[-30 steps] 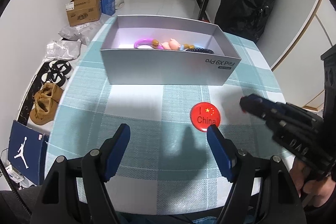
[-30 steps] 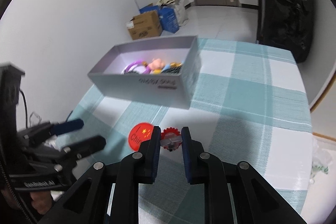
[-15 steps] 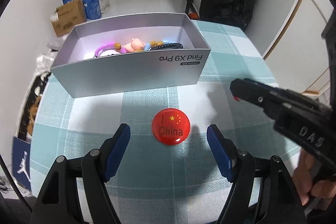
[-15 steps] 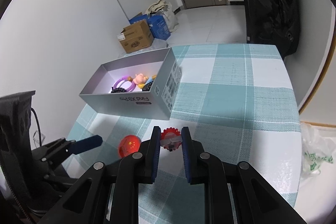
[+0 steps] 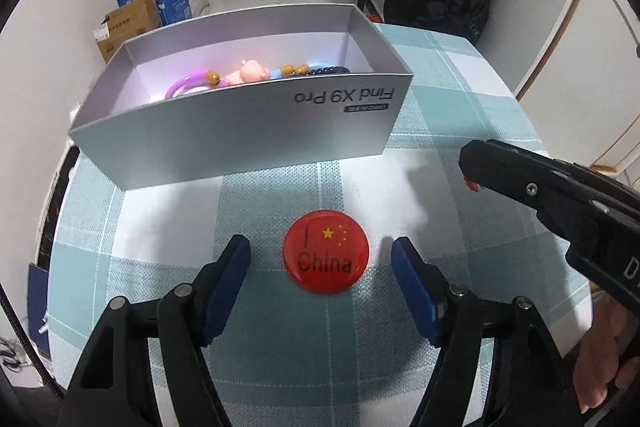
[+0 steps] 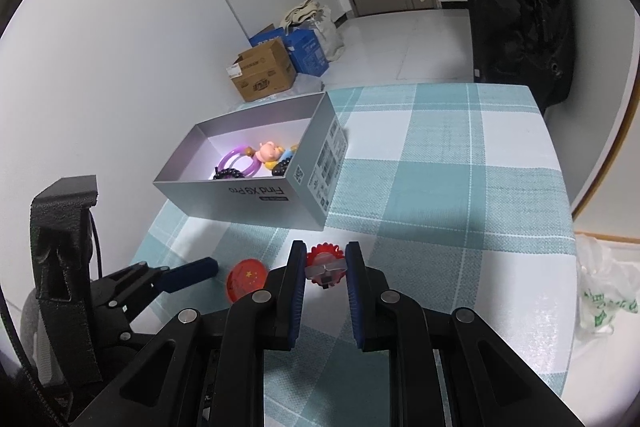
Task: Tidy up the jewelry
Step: 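Grasp the red 'I China' badge with the left gripper while the right gripper grasps the small red charm, then lower the badge and charm into the box and open both grippers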
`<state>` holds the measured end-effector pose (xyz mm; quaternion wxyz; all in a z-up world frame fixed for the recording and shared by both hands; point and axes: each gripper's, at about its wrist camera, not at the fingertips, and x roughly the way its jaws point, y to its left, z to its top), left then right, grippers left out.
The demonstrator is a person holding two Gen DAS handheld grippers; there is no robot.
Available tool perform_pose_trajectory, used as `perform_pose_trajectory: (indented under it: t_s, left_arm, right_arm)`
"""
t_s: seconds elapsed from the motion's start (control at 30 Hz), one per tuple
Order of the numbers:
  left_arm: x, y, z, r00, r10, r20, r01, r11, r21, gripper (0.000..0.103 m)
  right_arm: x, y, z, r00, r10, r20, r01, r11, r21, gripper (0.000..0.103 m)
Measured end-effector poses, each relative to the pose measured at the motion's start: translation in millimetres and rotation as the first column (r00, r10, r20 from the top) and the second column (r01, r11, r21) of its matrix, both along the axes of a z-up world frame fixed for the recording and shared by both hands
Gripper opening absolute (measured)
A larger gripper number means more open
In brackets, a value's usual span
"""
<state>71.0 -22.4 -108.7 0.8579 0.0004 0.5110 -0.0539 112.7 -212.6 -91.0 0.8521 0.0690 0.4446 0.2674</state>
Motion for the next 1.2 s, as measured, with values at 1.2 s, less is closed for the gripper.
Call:
perform_pose_trajectory:
  t_s: [1.2]
  left_arm:
    - [1, 35, 45, 0.989, 0.069, 0.133, -0.034, 0.968, -0.250, 0.038]
  right_arm:
    - [9, -11, 13, 0.997, -0.073, 0.000, 0.072, 0.986, 0.149, 0.018]
